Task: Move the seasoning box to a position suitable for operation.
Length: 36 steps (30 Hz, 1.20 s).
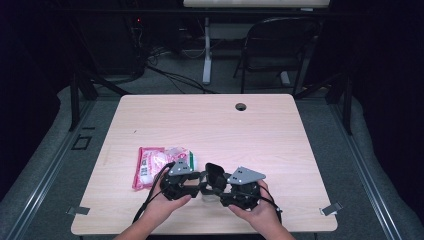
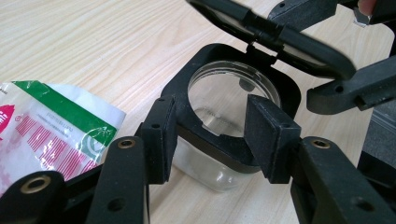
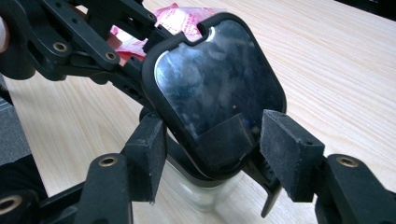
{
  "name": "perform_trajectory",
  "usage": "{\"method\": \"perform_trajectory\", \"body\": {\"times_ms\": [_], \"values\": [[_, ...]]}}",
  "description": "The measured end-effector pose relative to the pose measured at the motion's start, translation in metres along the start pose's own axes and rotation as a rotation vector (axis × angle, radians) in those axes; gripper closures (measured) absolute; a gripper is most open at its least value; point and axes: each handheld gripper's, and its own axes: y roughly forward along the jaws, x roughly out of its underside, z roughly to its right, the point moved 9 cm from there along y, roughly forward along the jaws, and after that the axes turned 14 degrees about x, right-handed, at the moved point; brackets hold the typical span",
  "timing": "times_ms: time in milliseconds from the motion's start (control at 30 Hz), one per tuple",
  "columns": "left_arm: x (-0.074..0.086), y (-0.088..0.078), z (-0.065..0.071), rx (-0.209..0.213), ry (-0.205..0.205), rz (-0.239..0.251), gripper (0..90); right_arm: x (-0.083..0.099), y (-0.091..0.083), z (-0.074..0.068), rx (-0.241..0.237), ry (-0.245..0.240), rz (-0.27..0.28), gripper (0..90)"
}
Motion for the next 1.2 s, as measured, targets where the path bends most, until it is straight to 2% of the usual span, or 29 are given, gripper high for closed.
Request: {"method": "perform_trajectory", "body": {"times_ms": [400, 433, 500, 600, 867, 967, 1200], "values": [[0.000, 0.000, 0.000, 0.004, -0.002, 0.007, 55.7, 0.010, -0.006, 0.016, -0.012, 0.064, -0.008, 41.4], [0.000, 0.000, 0.000, 0.004, -0.001, 0.007, 55.7, 0.012, -0.006, 0.018, -0.019, 0.071, -0.011, 41.2], [0.000, 0.000, 0.000, 0.004, 0.001, 0.008, 55.7, 0.016, -0.005, 0.022, -0.059, 0.125, -0.034, 40.7], [0.000, 0.000, 0.000, 0.005, 0.001, 0.008, 55.7, 0.018, -0.005, 0.025, -0.075, 0.146, -0.042, 40.7], [0.000, 0.000, -0.001, 0.010, 0.001, 0.007, 56.4, 0.023, -0.006, 0.031, -0.082, 0.136, -0.039, 40.8], [0.000, 0.000, -0.001, 0.010, 0.000, 0.006, 56.7, 0.025, -0.006, 0.033, -0.091, 0.146, -0.041, 40.9], [0.000, -0.001, -0.001, 0.009, 0.000, 0.006, 56.9, 0.027, -0.007, 0.036, -0.113, 0.129, -0.045, 43.7]]}}
